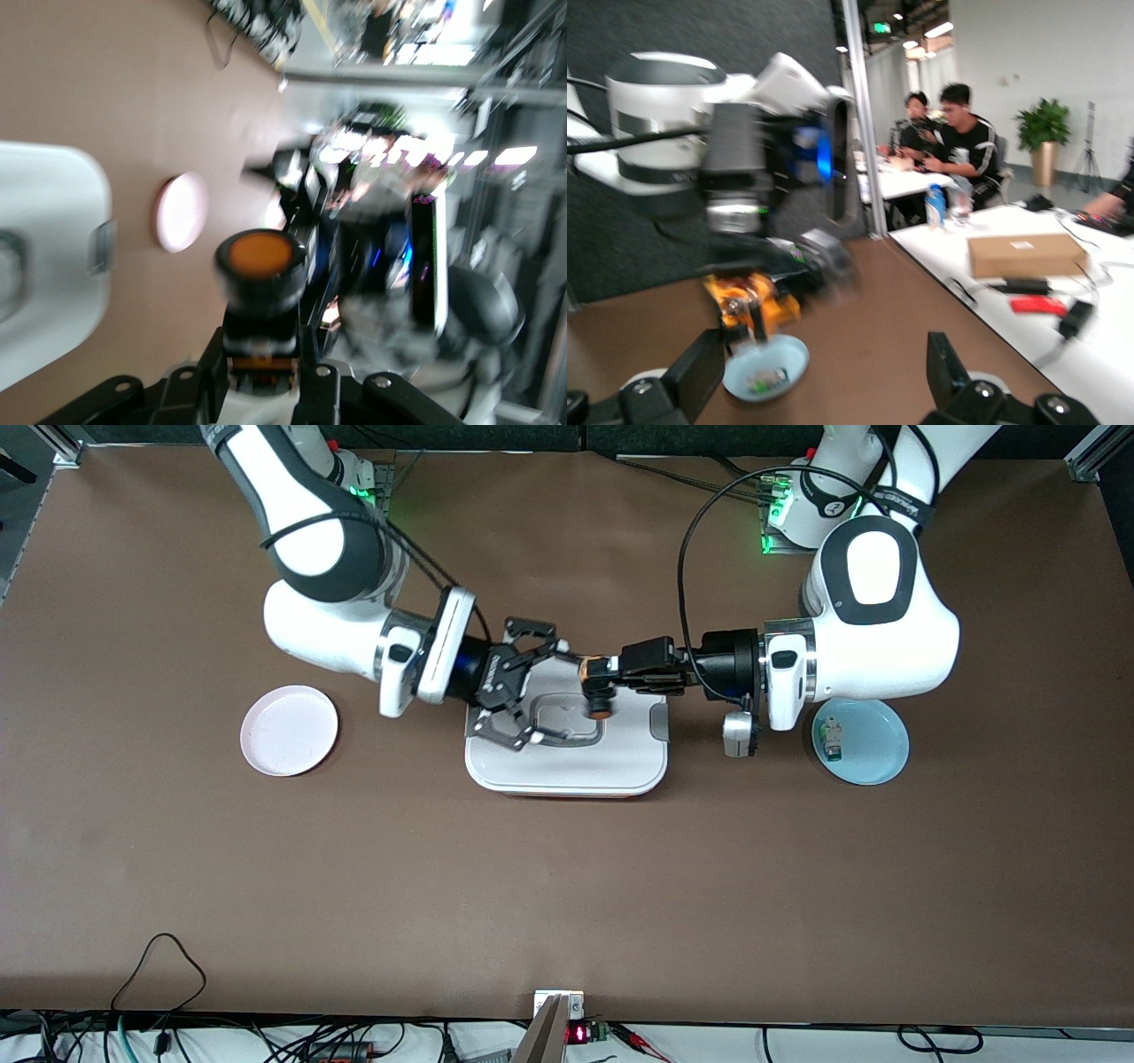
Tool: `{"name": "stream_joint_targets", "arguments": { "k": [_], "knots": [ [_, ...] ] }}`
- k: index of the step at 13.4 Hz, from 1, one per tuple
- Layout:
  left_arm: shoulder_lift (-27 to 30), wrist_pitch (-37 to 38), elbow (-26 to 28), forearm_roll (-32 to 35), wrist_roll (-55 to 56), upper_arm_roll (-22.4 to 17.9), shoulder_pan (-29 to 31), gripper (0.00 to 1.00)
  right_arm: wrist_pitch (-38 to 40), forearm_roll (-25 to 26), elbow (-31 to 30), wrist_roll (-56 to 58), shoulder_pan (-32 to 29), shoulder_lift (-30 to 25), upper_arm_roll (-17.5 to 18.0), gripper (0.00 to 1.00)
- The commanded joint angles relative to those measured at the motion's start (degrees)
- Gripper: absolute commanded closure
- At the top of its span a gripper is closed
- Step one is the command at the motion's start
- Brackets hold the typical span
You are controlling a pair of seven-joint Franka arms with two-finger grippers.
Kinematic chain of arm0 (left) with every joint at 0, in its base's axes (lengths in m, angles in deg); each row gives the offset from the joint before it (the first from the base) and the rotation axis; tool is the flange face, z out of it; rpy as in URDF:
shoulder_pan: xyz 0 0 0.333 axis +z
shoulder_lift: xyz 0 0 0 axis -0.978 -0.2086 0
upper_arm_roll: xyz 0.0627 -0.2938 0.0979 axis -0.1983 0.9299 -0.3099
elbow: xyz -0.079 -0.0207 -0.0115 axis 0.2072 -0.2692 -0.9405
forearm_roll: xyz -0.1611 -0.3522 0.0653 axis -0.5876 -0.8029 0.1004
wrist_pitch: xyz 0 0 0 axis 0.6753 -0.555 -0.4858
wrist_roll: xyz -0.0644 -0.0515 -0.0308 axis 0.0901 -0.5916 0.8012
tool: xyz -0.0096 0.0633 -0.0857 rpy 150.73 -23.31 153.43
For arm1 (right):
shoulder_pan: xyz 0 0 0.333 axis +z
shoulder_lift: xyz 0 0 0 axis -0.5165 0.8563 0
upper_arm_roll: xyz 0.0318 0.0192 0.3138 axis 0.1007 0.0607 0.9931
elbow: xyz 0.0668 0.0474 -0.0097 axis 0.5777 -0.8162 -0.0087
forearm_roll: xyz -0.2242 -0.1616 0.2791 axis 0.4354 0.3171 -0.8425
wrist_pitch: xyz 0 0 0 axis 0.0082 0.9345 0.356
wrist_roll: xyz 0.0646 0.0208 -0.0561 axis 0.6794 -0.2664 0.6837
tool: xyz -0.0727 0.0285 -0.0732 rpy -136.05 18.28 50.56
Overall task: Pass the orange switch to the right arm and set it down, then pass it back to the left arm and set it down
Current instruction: 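Open the right gripper and pull back while the left gripper holds the switch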
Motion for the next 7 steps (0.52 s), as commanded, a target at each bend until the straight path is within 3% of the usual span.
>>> {"name": "stream_joint_targets", "arguments": {
  "k": [1,7],
  "knots": [
    [1.08,9.62,-0.17,10.15,-1.99,-0.01,3.58,1.00,0.32,3.67,-2.88,0.54,-5.07,-0.61,0.43,0.00],
    [1.08,24.58,-0.61,28.95,-10.33,-0.01,10.34,1.00,0.15,7.98,-8.51,-4.27,-10.27,-0.61,0.34,0.00]
  ]
}}
